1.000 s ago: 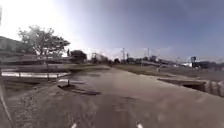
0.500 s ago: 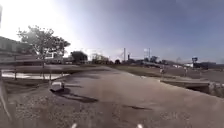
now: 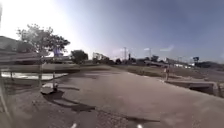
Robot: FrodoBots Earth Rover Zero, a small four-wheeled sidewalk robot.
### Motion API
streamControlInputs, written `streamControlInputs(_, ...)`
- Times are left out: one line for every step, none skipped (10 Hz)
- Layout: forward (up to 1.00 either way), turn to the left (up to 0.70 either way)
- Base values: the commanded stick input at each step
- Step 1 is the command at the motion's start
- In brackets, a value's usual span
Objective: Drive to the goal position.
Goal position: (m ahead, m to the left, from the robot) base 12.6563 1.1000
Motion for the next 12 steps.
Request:
streamControlInputs(0.70,0.00)
streamControlInputs(0.70,0.00)
streamControlInputs(0.70,0.00)
streamControlInputs(0.70,0.00)
streamControlInputs(0.70,0.00)
streamControlInputs(0.70,0.00)
streamControlInputs(0.70,0.00)
streamControlInputs(0.70,0.00)
streamControlInputs(0.70,0.00)
streamControlInputs(0.70,0.00)
streamControlInputs(0.00,0.00)
streamControlInputs(0.00,0.00)
